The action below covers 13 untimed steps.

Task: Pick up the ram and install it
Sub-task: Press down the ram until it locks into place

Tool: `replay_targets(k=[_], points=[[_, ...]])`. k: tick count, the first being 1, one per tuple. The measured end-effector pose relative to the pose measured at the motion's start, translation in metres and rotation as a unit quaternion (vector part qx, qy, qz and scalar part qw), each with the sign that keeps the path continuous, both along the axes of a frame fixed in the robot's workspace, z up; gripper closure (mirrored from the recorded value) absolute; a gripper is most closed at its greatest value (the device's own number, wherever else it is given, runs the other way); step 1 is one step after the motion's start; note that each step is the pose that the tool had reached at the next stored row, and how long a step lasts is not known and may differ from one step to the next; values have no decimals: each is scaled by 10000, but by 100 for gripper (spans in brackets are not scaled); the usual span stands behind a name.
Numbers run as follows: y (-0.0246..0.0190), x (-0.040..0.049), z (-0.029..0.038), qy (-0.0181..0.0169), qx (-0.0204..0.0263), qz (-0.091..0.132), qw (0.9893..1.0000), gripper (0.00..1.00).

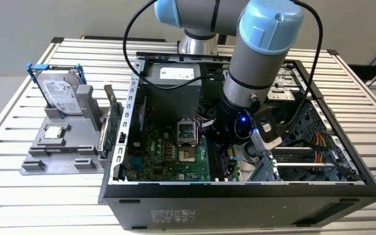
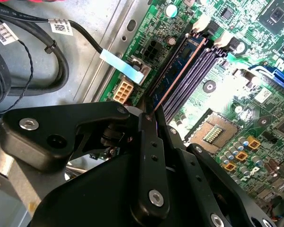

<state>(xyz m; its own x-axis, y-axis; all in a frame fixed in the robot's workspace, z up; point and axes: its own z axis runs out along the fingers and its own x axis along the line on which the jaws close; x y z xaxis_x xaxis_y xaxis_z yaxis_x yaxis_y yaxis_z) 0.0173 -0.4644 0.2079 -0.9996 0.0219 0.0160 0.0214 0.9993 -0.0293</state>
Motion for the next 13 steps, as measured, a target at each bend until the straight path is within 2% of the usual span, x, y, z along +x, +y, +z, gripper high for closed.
replay_targets(k=[10,11,13], points=[[0,0,-4,0,0,0,10000,100],[1,0,-5,0,2,0,10000,0],[0,0,-5,0,1,0,10000,0]])
